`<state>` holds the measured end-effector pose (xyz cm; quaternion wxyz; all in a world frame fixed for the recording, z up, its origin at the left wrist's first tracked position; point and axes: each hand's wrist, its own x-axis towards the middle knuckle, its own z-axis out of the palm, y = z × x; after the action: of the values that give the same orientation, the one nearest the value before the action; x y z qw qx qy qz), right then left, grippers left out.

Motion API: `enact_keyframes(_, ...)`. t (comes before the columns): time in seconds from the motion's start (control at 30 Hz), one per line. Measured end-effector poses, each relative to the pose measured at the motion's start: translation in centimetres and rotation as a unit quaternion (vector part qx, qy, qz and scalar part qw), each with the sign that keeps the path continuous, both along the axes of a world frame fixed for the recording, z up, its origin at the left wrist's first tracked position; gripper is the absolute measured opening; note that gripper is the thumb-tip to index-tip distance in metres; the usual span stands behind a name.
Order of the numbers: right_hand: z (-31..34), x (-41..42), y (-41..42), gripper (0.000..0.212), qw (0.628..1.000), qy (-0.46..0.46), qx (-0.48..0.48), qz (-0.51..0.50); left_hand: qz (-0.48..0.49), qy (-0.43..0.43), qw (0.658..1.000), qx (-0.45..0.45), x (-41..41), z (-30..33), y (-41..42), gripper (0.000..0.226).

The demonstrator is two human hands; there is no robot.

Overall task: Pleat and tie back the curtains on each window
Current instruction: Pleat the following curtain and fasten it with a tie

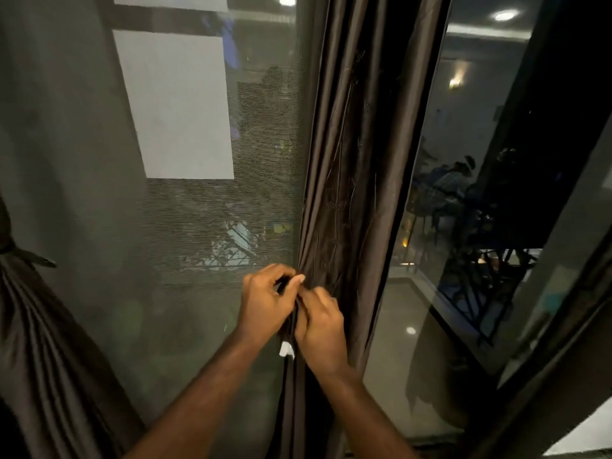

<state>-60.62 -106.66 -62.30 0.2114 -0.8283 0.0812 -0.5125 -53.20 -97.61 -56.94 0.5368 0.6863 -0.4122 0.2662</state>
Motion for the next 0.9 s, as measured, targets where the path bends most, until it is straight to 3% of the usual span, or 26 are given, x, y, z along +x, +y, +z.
enact_keyframes(0.07, 0.2, -1.1, -0.5, 0.027, 1.0, -0.007, -0.003, 0.002, 0.012, -0.01, 1.0, 0.004, 0.3, 0.0, 0.0, 0.015)
enact_keyframes(0.17, 0.3, -3.7, -1.3, 0.007, 0.996, -0.078, 0.032, -0.034, 0.031, -0.013, 0.999, -0.006, 0.6, -0.1, -0.1, 0.014)
enact_keyframes(0.33, 0.4, -5.8, -3.2, 0.037, 0.98, -0.104, 0.109, -0.127, 0.027, -0.012, 0.999, -0.015, 0.6, -0.6, -0.8, 0.01)
enact_keyframes(0.47, 0.5, -4.8, -4.5, 0.031, 0.972, -0.111, 0.163, -0.123, 0.014, -0.014, 1.0, -0.009, 0.1, -0.6, -1.7, 0.007)
enact_keyframes(0.63, -0.7, -3.7, -4.6, 0.007, 0.99, -0.07, 0.086, -0.091, 0.019, -0.014, 1.0, -0.008, -0.4, -0.7, -2.2, 0.011)
enact_keyframes(0.9, -0.7, -2.1, -1.4, 0.016, 0.996, -0.047, 0.052, -0.052, 0.005, -0.029, 0.999, 0.015, -1.4, -0.4, -2.0, 0.007)
